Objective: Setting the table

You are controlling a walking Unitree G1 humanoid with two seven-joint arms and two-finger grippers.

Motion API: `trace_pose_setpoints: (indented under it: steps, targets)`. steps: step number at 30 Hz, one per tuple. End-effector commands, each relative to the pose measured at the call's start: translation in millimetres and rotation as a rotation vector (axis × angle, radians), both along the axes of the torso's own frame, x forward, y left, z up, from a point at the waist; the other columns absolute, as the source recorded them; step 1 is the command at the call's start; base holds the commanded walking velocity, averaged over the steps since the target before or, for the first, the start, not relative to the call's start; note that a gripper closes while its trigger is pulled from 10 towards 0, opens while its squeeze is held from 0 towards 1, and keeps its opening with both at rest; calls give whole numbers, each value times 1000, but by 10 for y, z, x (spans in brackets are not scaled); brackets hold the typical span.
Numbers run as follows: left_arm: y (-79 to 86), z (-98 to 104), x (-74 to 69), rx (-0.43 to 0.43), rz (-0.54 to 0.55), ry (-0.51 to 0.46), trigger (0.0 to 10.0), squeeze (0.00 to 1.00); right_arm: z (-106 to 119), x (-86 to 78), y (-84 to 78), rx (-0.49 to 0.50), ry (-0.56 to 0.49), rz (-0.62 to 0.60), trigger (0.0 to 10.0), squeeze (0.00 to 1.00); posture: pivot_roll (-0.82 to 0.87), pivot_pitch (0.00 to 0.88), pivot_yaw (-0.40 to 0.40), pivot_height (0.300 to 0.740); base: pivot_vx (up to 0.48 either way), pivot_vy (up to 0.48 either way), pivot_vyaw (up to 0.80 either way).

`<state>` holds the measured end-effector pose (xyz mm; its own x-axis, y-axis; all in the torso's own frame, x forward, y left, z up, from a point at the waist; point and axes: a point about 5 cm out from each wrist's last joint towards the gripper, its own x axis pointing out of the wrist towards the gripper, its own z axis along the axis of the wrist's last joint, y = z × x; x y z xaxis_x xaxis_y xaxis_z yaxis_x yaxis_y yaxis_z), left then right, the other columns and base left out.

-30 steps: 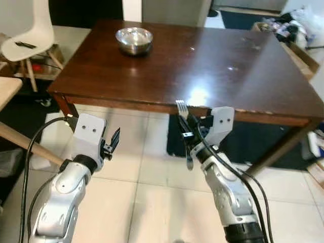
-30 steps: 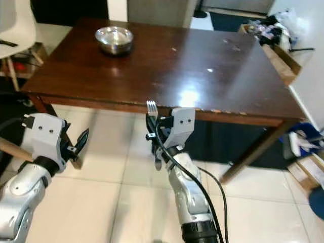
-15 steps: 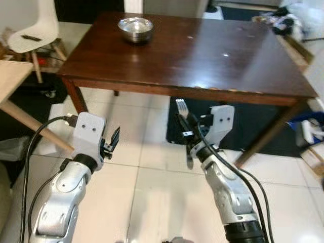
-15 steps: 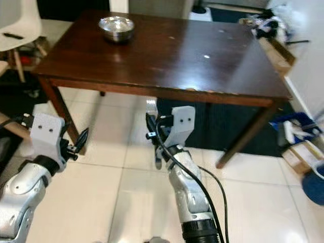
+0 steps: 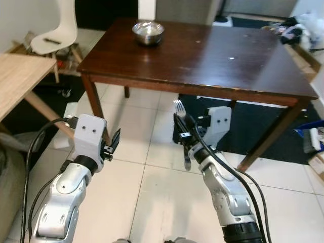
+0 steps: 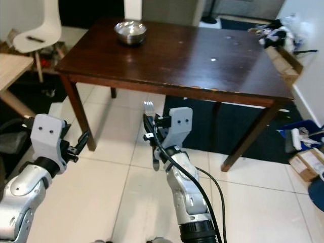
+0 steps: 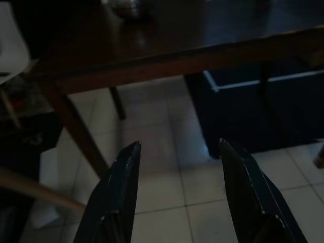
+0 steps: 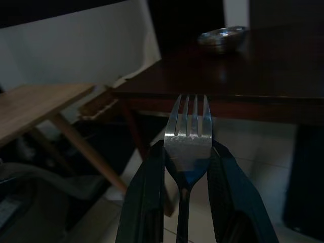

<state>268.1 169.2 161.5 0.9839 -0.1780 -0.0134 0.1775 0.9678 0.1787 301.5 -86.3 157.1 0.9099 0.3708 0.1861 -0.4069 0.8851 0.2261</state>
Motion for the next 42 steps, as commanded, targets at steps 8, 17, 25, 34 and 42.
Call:
trace_pose_setpoints:
  steps: [8, 17, 25, 34, 42]
  targets:
    - [27, -67, 10, 14, 17, 27, 10000, 0, -17, -7, -13, -10, 0, -2, 10000, 0, 15, 26, 6, 740, 0, 0, 0]
    - [38, -116, 33, 18, 41, 26, 10000, 0, -18, -2, -43, -23, -2, 1, 10000, 0, 3, 15, 1, 740, 0, 0, 0]
    - [51, -164, 15, 19, 55, 33, 10000, 0, -21, -16, -50, -33, -7, 8, 10000, 0, -2, 11, -4, 740, 0, 0, 0]
    - [35, -179, 18, 14, 61, 31, 10000, 0, 23, -7, -86, -71, -42, -1, 10000, 0, -6, 13, -10, 740, 0, 0, 0]
    - [35, -178, 16, 11, 67, 25, 10000, 0, 63, -9, -76, -79, -64, 6, 10000, 0, -7, 16, -11, 740, 0, 0, 0]
